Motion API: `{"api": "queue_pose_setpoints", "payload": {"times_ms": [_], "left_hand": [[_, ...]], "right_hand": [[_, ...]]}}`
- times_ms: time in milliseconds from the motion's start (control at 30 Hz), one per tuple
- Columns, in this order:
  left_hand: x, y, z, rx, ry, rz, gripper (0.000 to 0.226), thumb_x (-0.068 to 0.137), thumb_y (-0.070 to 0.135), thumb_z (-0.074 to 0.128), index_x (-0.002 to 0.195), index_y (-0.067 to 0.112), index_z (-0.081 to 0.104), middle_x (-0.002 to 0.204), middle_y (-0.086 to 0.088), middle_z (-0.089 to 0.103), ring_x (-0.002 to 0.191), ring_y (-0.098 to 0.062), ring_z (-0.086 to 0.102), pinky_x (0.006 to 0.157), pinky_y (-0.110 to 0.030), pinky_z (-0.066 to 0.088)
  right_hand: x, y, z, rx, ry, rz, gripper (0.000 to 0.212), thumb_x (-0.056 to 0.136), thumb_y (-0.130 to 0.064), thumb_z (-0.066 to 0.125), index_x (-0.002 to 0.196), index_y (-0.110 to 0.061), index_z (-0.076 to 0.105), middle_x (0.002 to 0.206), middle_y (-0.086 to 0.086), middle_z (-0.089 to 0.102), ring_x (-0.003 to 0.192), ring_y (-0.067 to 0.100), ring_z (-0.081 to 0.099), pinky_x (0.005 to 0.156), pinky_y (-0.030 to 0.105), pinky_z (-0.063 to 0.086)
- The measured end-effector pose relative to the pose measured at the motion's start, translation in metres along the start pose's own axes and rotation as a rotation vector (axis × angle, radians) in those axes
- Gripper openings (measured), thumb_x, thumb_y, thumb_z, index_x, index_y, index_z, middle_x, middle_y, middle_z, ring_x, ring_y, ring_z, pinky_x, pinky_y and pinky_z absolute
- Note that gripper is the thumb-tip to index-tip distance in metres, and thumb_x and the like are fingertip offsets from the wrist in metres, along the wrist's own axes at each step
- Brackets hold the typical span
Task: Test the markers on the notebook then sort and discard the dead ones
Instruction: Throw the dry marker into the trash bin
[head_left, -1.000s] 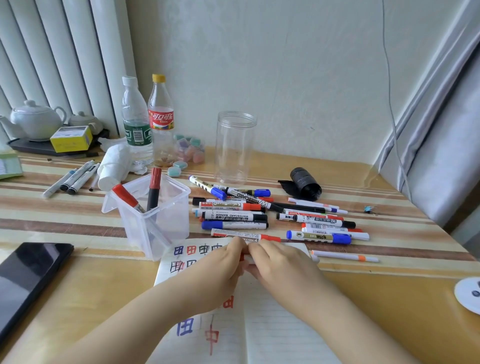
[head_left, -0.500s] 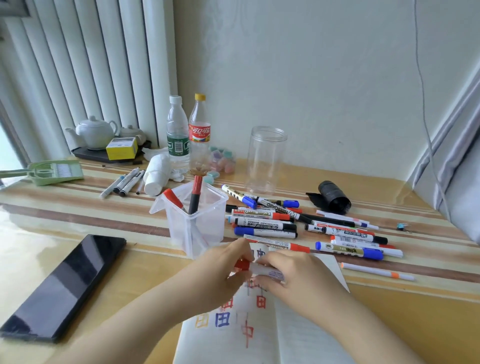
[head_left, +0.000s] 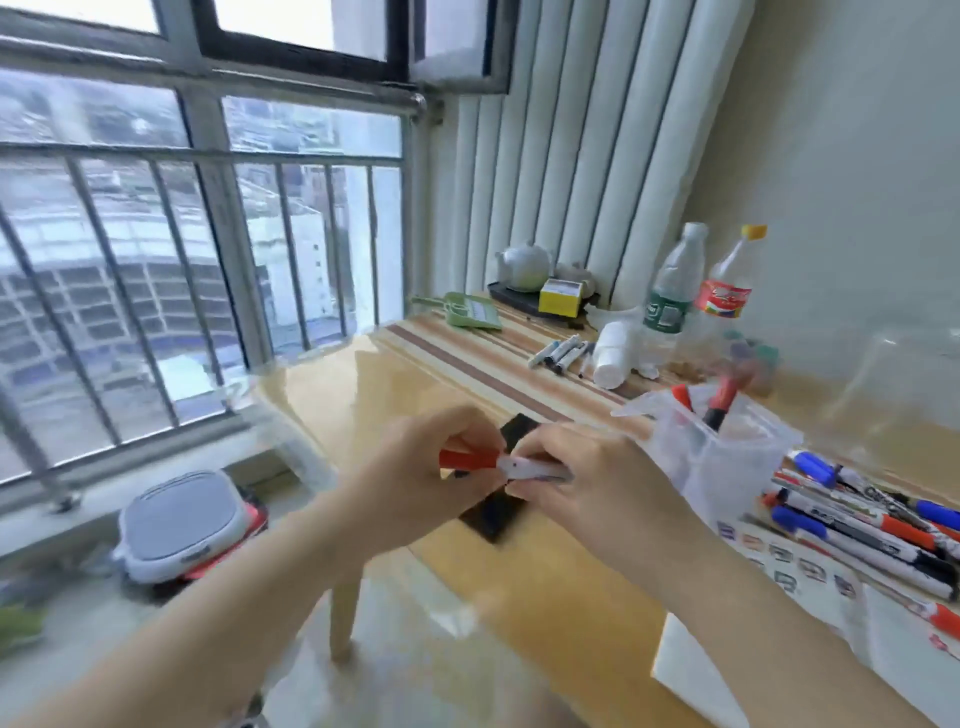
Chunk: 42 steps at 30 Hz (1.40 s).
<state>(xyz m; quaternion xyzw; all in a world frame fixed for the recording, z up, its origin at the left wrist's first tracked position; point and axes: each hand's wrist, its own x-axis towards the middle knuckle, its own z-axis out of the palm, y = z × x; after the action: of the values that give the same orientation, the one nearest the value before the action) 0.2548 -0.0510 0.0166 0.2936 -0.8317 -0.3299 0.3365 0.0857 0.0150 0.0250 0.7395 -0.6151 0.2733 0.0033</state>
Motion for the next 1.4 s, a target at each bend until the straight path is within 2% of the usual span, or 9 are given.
{"api": "queue_pose_setpoints", "payload": {"times_ms": [200, 367, 500, 733, 900, 967, 1100, 1200, 1400], "left_hand": [[-0.079, -0.057, -0.12, -0.092, 0.468, -0.156, 0.013, 0.074, 0.001, 0.073, 0.077, 0.01, 0.063, 0.07, 0.002, 0.066, 0.066, -0.007, 0.061, 0.065, -0.016, 0.05], [-0.159, -0.124, -0.188, 0.084, 0.711, -0.405, 0.017, 0.076, 0.003, 0.07, 0.078, 0.018, 0.063, 0.072, 0.007, 0.066, 0.069, -0.008, 0.063, 0.065, -0.02, 0.05], [-0.219, -0.186, -0.184, 0.126, 0.732, -0.672, 0.01, 0.074, 0.013, 0.069, 0.075, 0.021, 0.063, 0.074, 0.001, 0.066, 0.073, -0.017, 0.062, 0.071, -0.036, 0.051], [-0.265, -0.268, -0.137, 0.15, 0.659, -0.984, 0.013, 0.076, 0.012, 0.065, 0.077, 0.024, 0.061, 0.076, 0.008, 0.065, 0.076, -0.008, 0.06, 0.061, -0.01, 0.038], [-0.279, -0.3, -0.129, 0.286, 0.602, -1.119, 0.02, 0.08, 0.016, 0.061, 0.1, 0.018, 0.061, 0.107, -0.004, 0.06, 0.103, -0.02, 0.053, 0.078, -0.023, 0.034], [-0.27, -0.295, -0.133, 0.345, 0.652, -1.084, 0.021, 0.082, 0.01, 0.057, 0.103, 0.011, 0.06, 0.109, -0.006, 0.059, 0.105, -0.021, 0.052, 0.082, -0.024, 0.033], [-0.224, -0.26, -0.14, 0.402, 0.684, -0.812, 0.017, 0.085, 0.008, 0.055, 0.101, 0.011, 0.06, 0.099, 0.001, 0.058, 0.093, -0.018, 0.056, 0.076, -0.021, 0.034], [-0.17, -0.22, -0.138, 0.394, 0.667, -0.563, 0.014, 0.085, 0.009, 0.057, 0.098, 0.013, 0.06, 0.096, 0.003, 0.058, 0.085, -0.012, 0.057, 0.073, -0.022, 0.04], [-0.049, -0.123, -0.093, 0.279, 0.455, -0.093, 0.012, 0.083, 0.017, 0.055, 0.094, 0.02, 0.059, 0.089, 0.015, 0.056, 0.081, 0.0, 0.054, 0.073, -0.011, 0.042]], "right_hand": [[0.086, -0.11, 0.084, 0.17, -0.068, -0.295, 0.033, 0.083, -0.025, 0.07, 0.115, -0.018, 0.065, 0.107, -0.001, 0.067, 0.101, 0.017, 0.06, 0.086, 0.02, 0.041], [0.103, -0.167, 0.169, 0.274, -0.177, -0.346, 0.036, 0.088, -0.028, 0.062, 0.123, -0.02, 0.059, 0.115, -0.003, 0.062, 0.112, 0.012, 0.051, 0.085, 0.008, 0.027], [0.088, -0.17, 0.239, 0.298, -0.412, -0.271, 0.031, 0.091, -0.029, 0.057, 0.121, -0.021, 0.06, 0.11, -0.009, 0.061, 0.107, 0.009, 0.052, 0.08, 0.009, 0.027], [0.064, -0.155, 0.314, 0.318, -0.652, -0.053, 0.029, 0.092, -0.028, 0.056, 0.12, -0.022, 0.06, 0.105, -0.013, 0.058, 0.102, 0.003, 0.052, 0.083, 0.012, 0.032], [0.056, -0.142, 0.32, 0.307, -0.673, -0.018, 0.028, 0.091, -0.029, 0.058, 0.119, -0.024, 0.06, 0.11, -0.011, 0.062, 0.095, -0.001, 0.052, 0.079, 0.008, 0.034], [0.054, -0.137, 0.312, 0.306, -0.658, -0.015, 0.028, 0.091, -0.03, 0.058, 0.119, -0.025, 0.06, 0.106, -0.013, 0.061, 0.083, -0.007, 0.049, 0.073, 0.003, 0.034], [0.05, -0.136, 0.281, 0.334, -0.596, -0.028, 0.027, 0.091, -0.032, 0.057, 0.118, -0.029, 0.06, 0.103, -0.02, 0.059, 0.095, -0.007, 0.052, 0.085, 0.006, 0.039], [0.047, -0.136, 0.24, 0.369, -0.524, -0.041, 0.027, 0.09, -0.034, 0.056, 0.116, -0.034, 0.06, 0.102, -0.026, 0.058, 0.099, -0.012, 0.049, 0.082, 0.004, 0.036], [0.041, -0.103, 0.123, 0.33, -0.248, 0.049, 0.029, 0.089, -0.043, 0.054, 0.113, -0.032, 0.063, 0.094, -0.031, 0.056, 0.095, -0.018, 0.047, 0.079, 0.002, 0.035]]}}
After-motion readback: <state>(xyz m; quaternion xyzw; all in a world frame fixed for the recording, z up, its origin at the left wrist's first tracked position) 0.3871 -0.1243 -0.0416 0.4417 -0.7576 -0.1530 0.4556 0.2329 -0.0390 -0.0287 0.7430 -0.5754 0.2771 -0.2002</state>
